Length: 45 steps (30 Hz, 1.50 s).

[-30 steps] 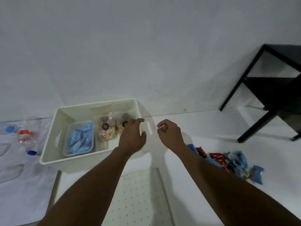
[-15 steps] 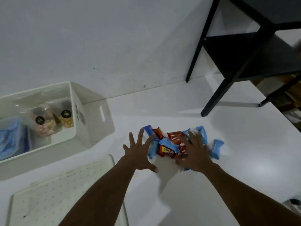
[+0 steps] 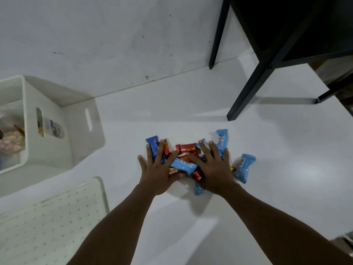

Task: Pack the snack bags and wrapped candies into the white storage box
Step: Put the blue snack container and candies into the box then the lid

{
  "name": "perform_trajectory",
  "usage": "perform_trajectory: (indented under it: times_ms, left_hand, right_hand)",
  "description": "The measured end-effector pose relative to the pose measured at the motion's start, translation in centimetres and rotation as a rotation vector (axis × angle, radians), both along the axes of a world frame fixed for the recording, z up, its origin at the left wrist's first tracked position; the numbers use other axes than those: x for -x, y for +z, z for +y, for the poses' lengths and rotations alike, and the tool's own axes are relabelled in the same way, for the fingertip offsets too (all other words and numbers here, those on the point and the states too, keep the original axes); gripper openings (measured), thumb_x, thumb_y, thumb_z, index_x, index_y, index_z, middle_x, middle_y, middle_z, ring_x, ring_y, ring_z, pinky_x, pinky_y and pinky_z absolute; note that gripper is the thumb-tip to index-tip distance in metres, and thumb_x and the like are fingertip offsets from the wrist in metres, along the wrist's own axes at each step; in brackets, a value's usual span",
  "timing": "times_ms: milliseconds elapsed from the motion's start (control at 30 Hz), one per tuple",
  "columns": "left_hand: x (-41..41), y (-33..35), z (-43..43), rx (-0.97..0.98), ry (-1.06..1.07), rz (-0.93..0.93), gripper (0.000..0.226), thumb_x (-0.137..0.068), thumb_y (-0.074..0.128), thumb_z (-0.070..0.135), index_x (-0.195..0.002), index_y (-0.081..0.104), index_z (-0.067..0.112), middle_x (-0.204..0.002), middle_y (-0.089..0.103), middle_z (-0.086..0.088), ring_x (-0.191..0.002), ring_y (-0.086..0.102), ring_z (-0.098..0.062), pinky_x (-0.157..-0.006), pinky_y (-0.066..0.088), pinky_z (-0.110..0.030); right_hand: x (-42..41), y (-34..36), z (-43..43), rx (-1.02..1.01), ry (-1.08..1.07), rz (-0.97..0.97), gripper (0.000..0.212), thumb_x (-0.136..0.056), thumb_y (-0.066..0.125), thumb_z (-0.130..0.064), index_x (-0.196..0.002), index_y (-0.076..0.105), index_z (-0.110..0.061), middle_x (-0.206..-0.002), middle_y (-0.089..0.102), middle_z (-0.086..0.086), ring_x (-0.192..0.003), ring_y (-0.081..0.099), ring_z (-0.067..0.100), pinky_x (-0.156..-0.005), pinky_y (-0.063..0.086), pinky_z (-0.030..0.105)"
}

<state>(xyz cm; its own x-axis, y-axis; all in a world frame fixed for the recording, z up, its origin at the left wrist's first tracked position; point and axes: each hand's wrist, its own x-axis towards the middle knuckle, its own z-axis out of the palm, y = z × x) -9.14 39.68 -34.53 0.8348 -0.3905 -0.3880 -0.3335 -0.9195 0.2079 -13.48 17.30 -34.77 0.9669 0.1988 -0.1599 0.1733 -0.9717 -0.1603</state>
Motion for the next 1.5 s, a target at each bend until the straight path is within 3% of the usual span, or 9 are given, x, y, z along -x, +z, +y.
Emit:
perform_trajectory:
  times_ms: [133,200,300,400,633,767,900,1267,1500]
  left_hand:
    - [0.3,-0.3,0.3,0.153,0.011,-0.104,0.063,-0.088,0.044,0.066,-0.143,0.047,0.036,-0.167,0.011,-0.010,-0.150,0.004,-0.051,-0.116,0.019,-0.067]
    - [0.6,-0.5,0.3,0.206,0.027,-0.181,0.046,-0.087,0.069,0.041,-0.130,0.059,0.026,-0.162,0.029,-0.013,-0.147,0.020,-0.052,-0.113,0.033,-0.063]
    - [0.7,-0.1,0.6,0.191,0.031,-0.239,0.038,-0.078,0.082,0.017,-0.114,0.067,0.016,-0.147,0.051,-0.017,-0.131,0.047,-0.050,-0.094,0.055,-0.053]
    - [0.6,0.4,1.4,0.140,0.015,-0.298,0.039,-0.074,0.085,0.009,-0.109,0.069,0.012,-0.135,0.061,-0.017,-0.106,0.062,-0.043,-0.077,0.059,-0.046]
    - [0.9,2.1,3.8,0.248,0.169,-0.276,0.043,-0.072,0.079,-0.006,-0.111,0.068,0.009,-0.134,0.060,-0.015,-0.101,0.058,-0.037,-0.076,0.061,-0.045]
    - [0.2,4.9,5.9,0.311,0.173,-0.302,0.032,-0.084,0.073,0.003,-0.114,0.067,0.010,-0.136,0.060,-0.011,-0.105,0.056,-0.035,-0.085,0.058,-0.046]
    - [-1.7,8.7,9.8,0.348,0.132,-0.430,0.033,-0.080,0.079,0.007,-0.111,0.068,0.011,-0.130,0.062,-0.011,-0.097,0.058,-0.036,-0.076,0.059,-0.046]
    - [-6.5,21.2,28.6,0.392,0.277,-0.762,0.037,-0.080,0.075,0.005,-0.116,0.066,0.009,-0.133,0.061,-0.009,-0.104,0.055,-0.036,-0.088,0.050,-0.044]
    - [-6.9,21.2,41.5,0.318,0.442,-0.692,0.038,-0.083,0.072,0.010,-0.121,0.064,0.011,-0.129,0.062,-0.007,-0.103,0.055,-0.034,-0.087,0.043,-0.037]
  right_hand:
    - [0.1,-0.2,0.0,-0.065,-0.027,-0.125,0.059,-0.081,0.057,-0.048,-0.134,0.059,-0.023,-0.144,0.054,0.012,-0.127,0.052,0.038,-0.093,0.044,0.055]
    - [0.0,-0.2,0.2,-0.084,-0.021,-0.190,0.050,-0.082,0.060,-0.040,-0.128,0.064,-0.019,-0.131,0.063,0.009,-0.111,0.059,0.034,-0.080,0.044,0.043]
    - [-0.3,0.1,0.3,-0.094,0.017,-0.230,0.047,-0.080,0.063,-0.034,-0.123,0.067,-0.017,-0.119,0.068,0.008,-0.099,0.061,0.032,-0.072,0.048,0.038]
    - [-0.6,0.8,0.2,-0.118,0.026,-0.170,0.057,-0.068,0.077,-0.032,-0.122,0.065,-0.016,-0.111,0.069,0.009,-0.093,0.064,0.034,-0.068,0.055,0.039]
    - [-1.0,3.4,1.5,-0.163,-0.044,-0.111,0.063,-0.063,0.084,-0.017,-0.123,0.064,-0.016,-0.110,0.070,0.010,-0.092,0.067,0.036,-0.070,0.060,0.044]
    - [-2.1,6.6,3.7,-0.158,-0.062,-0.183,0.067,-0.058,0.087,-0.007,-0.121,0.065,-0.015,-0.106,0.070,0.009,-0.089,0.067,0.033,-0.067,0.060,0.042]
    - [-4.0,10.5,7.8,-0.197,-0.062,-0.295,0.064,-0.063,0.080,-0.004,-0.123,0.063,-0.019,-0.106,0.068,0.004,-0.091,0.064,0.030,-0.065,0.058,0.039]
    - [-12.3,21.6,28.4,-0.337,0.129,-0.539,0.050,-0.073,0.071,-0.008,-0.121,0.064,-0.024,-0.102,0.067,-0.002,-0.089,0.061,0.025,-0.061,0.049,0.031]
    - [-14.6,22.3,42.5,-0.361,0.302,-0.472,0.050,-0.072,0.065,-0.019,-0.121,0.065,-0.025,-0.109,0.067,-0.001,-0.092,0.061,0.027,-0.065,0.045,0.030]
